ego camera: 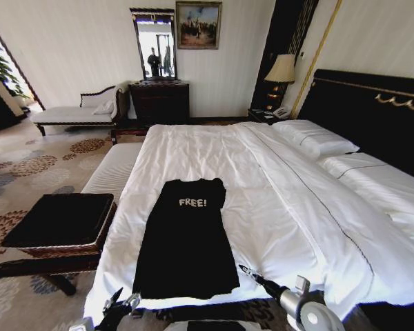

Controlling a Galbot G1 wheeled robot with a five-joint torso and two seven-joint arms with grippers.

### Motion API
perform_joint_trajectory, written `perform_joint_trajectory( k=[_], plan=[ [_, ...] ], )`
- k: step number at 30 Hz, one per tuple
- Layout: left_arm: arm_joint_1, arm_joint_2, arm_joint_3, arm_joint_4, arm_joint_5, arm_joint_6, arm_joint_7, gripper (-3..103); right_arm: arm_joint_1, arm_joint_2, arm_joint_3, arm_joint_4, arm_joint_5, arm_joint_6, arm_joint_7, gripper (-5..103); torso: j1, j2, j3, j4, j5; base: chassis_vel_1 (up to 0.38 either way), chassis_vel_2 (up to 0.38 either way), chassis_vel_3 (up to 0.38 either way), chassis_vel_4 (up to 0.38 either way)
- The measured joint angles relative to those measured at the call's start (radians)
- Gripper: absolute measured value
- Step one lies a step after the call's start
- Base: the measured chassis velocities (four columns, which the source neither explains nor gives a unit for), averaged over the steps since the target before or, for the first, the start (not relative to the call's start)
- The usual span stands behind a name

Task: Fold the clothes on the bed and place them into the basket.

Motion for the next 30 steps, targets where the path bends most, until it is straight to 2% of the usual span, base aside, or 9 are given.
perform_joint_trajectory(
  k=[1, 10, 18, 19, 21, 23, 24, 27, 30],
  plan=[
    [0.0, 0.0, -0.004, -0.003, -0.002, 0.002, 0.0, 80, -0.001, 0.0, -0.004, 0.003, 0.005, -0.006, -0.002, 102, 0.0, 0.0, 0.0, -0.0001, -0.0001, 0.0, 0.0, 0.0, 0.0],
    [0.005, -0.009, -0.025, -0.026, -0.01, 0.013, 0.0, 80, -0.001, 0.002, -0.032, 0.018, 0.007, -0.018, -0.012, 88, 0.0, 0.0, 0.0, -0.0001, -0.0001, 0.0, 0.0, 0.0, 0.0],
    [0.007, -0.019, -0.032, -0.028, -0.018, 0.015, 0.0, 80, -0.007, 0.001, -0.042, 0.03, -0.001, -0.023, -0.011, 85, 0.0, 0.0, 0.0, -0.0001, -0.0002, 0.0, 0.0, 0.0, 0.0],
    [0.006, -0.02, -0.032, -0.028, -0.015, 0.015, 0.0, 80, -0.001, -0.003, -0.046, 0.019, -0.006, -0.023, -0.009, 77, 0.0, 0.0, 0.0, -0.0001, -0.0003, 0.0, 0.0, 0.0, 0.0],
    [0.006, -0.02, -0.033, -0.03, -0.014, 0.015, 0.0, 80, 0.006, -0.004, -0.048, 0.009, -0.005, -0.023, -0.007, 77, 0.0, 0.0, 0.0, -0.0001, -0.0002, 0.0, 0.0, 0.0, 0.0],
    [0.006, -0.021, -0.036, -0.033, -0.012, 0.015, 0.0, 80, 0.013, -0.004, -0.048, -0.001, -0.002, -0.023, -0.005, 65, 0.0, 0.0, 0.0, -0.0001, -0.0002, 0.0, 0.0, 0.0, 0.0],
    [0.007, -0.022, -0.038, -0.034, -0.012, 0.015, 0.0, 80, 0.016, -0.003, -0.049, -0.005, 0.0, -0.023, -0.003, 65, 0.0, 0.0, 0.0, -0.0001, -0.0003, 0.0, 0.0, 0.0, 0.0],
    [0.008, -0.022, -0.046, -0.034, -0.012, 0.015, 0.001, 80, 0.017, 0.003, -0.05, -0.008, -0.003, -0.023, -0.007, 54, 0.0, 0.0, 0.0, -0.0003, -0.0003, 0.0, 0.0, 0.0, 0.0],
    [0.006, -0.022, -0.051, -0.028, 0.001, 0.015, 0.002, 80, 0.014, 0.008, -0.056, -0.005, -0.026, -0.02, -0.03, 38, 0.0, 0.0, 0.0, -0.0002, -0.0002, 0.0, 0.0, 0.0, 0.0]
  ],
)
